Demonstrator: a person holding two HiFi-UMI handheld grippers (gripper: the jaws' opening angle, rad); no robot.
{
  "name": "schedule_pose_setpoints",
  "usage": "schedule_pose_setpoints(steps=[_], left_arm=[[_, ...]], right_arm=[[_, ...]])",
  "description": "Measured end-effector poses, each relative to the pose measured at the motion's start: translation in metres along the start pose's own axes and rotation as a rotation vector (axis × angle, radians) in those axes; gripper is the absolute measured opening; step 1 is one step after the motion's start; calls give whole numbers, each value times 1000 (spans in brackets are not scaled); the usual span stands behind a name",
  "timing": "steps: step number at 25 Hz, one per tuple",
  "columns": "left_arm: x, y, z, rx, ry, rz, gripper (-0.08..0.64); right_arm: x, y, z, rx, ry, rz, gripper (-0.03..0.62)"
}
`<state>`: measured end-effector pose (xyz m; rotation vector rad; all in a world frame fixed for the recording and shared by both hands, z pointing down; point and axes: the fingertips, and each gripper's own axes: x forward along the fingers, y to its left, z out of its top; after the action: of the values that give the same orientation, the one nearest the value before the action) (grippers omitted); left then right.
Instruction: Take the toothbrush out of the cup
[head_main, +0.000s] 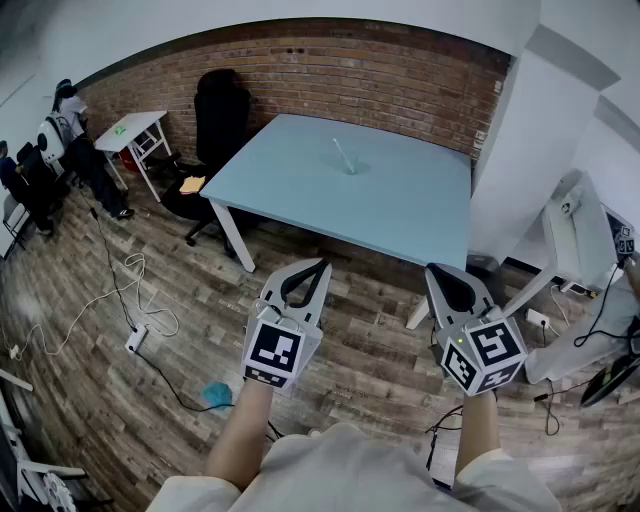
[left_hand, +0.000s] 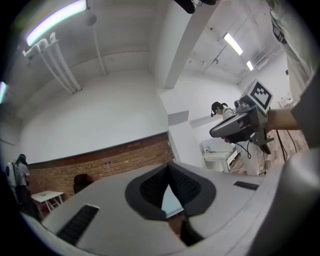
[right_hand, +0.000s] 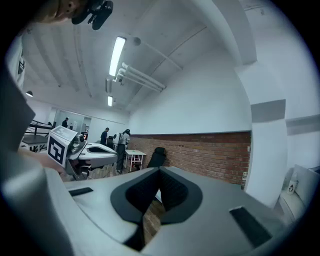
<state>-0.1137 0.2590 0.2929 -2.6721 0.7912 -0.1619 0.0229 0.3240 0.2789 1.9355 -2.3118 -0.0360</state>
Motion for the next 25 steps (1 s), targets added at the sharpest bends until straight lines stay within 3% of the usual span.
schedule_pose_setpoints(steps=[25], left_arm=[[24,-39,9,-35,42,56,11]], right_arm=[[-15,-41,-7,36,-5,64,3]])
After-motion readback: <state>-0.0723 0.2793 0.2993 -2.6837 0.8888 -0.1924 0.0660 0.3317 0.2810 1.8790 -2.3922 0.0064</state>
